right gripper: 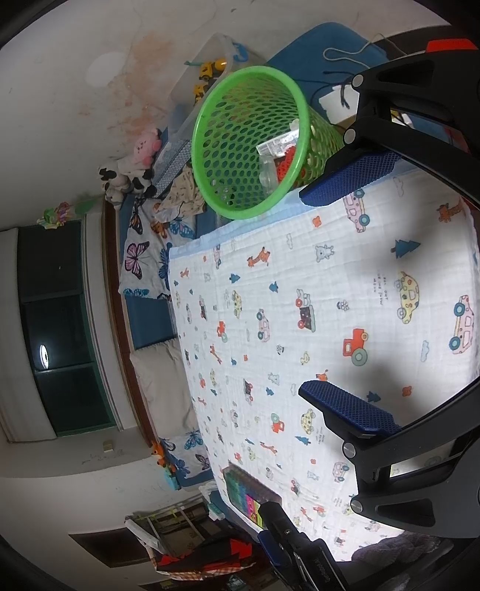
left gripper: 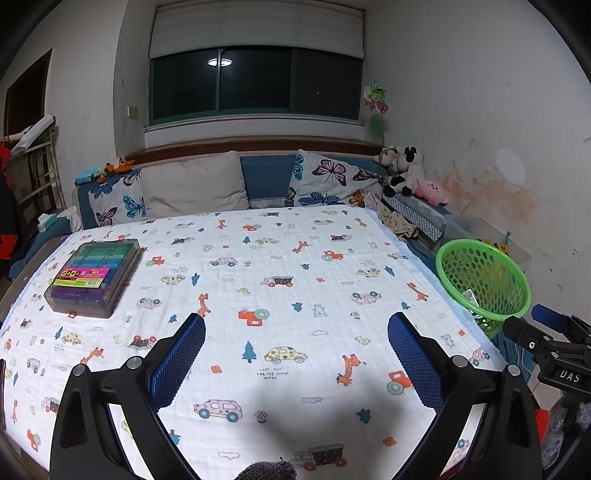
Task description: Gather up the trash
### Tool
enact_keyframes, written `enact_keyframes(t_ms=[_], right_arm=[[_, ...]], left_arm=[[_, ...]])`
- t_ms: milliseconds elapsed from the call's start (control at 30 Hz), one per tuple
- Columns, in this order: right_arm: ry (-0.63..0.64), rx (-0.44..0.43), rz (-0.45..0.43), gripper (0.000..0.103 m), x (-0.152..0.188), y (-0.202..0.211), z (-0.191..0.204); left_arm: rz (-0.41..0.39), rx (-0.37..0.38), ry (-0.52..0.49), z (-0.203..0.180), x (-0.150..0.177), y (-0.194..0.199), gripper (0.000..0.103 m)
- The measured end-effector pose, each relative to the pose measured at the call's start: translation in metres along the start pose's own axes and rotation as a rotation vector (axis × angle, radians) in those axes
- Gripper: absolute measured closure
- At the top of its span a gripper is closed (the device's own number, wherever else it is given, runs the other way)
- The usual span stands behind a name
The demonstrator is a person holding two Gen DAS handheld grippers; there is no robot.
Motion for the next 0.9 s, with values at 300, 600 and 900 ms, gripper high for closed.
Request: enact_keyframes(t_ms=[300,600,900], right_arm=[[-0.005,0.008,-0.004,0.008,-0.0005,0.0011,-0.0018],[0.006,0.020,-0.007,0.008,-0.0001,0.0027,0.0006],[0.010,0.038,-0.011,0.008,-0.0003,0.0034,-0.0004]], left_arm=[[0.004,0.003,-0.006,-0.0024,0.0018,-0.0010,0.007],[0.007,0.000,-0.018,-0.0047,0.0029,-0.0007,0.007],[0.013,0.001,-0.027,-0.0079,0.0027,-0.0031,0.007]])
Point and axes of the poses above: each gripper's, at about its wrist camera, not at the fingertips, and y roughly against the way its jaws point, z to its left, x to its underside, the point moved 4 cm from there along -y, roughly the way its jaws point, and after that the axes turned 10 degrees about z, right-handed, at the moved point
